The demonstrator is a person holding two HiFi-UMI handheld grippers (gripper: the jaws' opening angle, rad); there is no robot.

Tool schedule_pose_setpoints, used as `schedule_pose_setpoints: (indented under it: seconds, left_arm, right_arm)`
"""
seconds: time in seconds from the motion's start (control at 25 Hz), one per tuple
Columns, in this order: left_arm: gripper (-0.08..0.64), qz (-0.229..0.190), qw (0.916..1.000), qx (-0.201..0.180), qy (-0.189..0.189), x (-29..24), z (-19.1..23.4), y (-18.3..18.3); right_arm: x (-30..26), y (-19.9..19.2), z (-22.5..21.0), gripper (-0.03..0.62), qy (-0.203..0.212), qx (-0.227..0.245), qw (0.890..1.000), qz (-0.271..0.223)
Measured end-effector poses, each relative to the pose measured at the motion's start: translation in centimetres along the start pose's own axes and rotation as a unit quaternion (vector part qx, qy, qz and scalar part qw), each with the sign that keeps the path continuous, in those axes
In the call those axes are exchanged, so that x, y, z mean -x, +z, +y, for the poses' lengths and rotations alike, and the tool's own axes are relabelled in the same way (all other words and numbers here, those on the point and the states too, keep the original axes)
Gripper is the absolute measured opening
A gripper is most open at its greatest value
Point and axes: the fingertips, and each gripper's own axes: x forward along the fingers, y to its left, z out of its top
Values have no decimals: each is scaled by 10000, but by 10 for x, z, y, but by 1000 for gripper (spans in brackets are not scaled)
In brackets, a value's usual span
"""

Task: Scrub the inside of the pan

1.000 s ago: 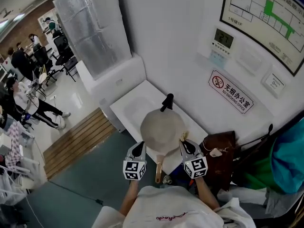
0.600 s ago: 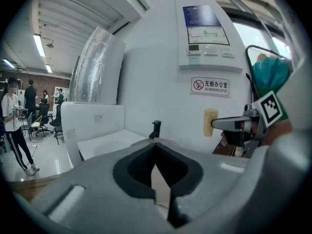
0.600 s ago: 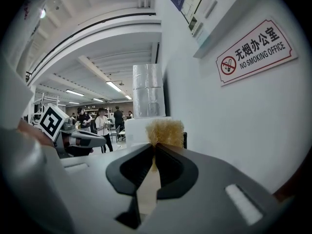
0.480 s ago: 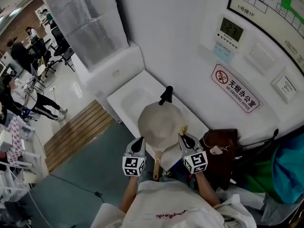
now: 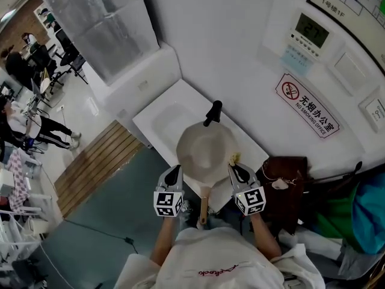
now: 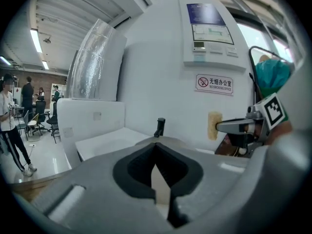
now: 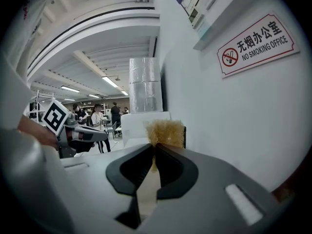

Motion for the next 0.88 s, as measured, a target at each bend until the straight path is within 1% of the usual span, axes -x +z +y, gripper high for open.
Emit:
schedule_pose_setpoints:
  seconds: [0.16, 0.4, 0.6, 0.88]
  left_arm:
    - [0, 93, 9999, 31, -41, -5, 27, -4]
    - [0, 206, 9996, 48, -204, -15, 55, -8]
    - [0, 393, 9987, 113, -309, -29, 72, -19]
    - [0, 549, 9976, 170, -393, -52, 87, -32]
  right_arm:
    - [-16, -1, 13, 26, -78, 17, 9999, 81]
    - [-41, -1, 30, 26, -155, 56, 9997, 196]
    - [-59, -7, 37, 27, -197, 52, 9992, 342]
    - [-81, -24, 34, 26, -208, 41, 9979, 606]
